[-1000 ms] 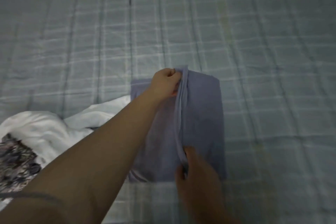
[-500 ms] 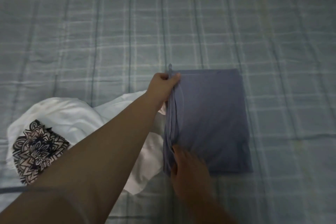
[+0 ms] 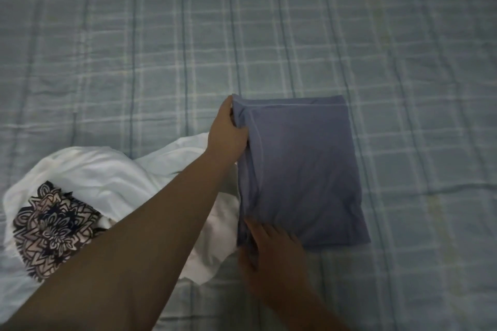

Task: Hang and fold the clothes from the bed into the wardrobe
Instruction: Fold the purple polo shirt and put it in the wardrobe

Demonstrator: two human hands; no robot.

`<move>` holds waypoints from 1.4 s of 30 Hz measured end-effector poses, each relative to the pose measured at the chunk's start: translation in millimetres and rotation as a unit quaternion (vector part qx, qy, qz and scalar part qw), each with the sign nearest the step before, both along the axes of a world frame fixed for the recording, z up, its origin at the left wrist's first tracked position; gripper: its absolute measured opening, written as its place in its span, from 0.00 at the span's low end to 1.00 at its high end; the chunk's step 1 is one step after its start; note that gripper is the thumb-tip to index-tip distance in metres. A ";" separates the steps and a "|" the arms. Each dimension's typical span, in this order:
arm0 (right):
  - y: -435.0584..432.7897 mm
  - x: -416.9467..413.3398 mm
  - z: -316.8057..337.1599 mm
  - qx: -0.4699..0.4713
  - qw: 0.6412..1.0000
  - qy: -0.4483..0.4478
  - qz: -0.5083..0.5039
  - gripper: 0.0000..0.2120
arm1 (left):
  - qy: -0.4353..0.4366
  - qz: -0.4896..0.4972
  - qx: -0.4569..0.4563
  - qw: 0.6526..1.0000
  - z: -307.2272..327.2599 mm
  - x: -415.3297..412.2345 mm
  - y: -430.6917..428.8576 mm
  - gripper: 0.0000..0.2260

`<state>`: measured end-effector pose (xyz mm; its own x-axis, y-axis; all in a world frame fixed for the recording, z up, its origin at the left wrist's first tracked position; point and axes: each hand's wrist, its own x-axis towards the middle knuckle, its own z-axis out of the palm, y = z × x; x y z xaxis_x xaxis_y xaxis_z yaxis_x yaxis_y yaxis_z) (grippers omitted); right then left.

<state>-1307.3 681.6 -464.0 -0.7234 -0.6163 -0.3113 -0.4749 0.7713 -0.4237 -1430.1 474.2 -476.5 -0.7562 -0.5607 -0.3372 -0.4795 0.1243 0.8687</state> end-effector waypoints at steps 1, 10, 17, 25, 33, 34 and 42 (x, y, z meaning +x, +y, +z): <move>5.0 -2.1 1.7 -0.020 1.000 0.005 -0.006 0.25 | 0.016 0.002 0.000 1.000 0.4 6.3 4.9 0.12; 77.9 -60.5 -1.7 -0.050 0.971 0.067 -0.225 0.17 | -0.023 0.020 -0.070 0.997 14.7 91.7 56.2 0.23; 132.7 -93.2 -15.0 -0.038 0.902 -0.079 -0.423 0.14 | -0.148 0.033 -0.145 0.978 7.4 173.4 118.5 0.12; 160.5 -98.0 -11.7 -0.007 0.919 -0.175 -0.354 0.09 | -0.278 0.172 -0.010 0.945 1.3 186.0 155.5 0.23; 176.5 -94.9 -9.0 -0.205 0.810 -0.320 -0.446 0.09 | -0.235 0.290 0.082 0.924 -5.0 163.8 175.8 0.18; 179.0 -95.3 -10.0 -0.213 0.806 -0.327 -0.445 0.09 | -0.229 0.296 0.098 0.922 -5.6 163.7 177.5 0.16; 207.1 -84.7 -7.9 -0.232 0.798 -0.358 -0.426 0.07 | -0.048 0.319 0.376 0.869 3.7 195.8 190.9 0.04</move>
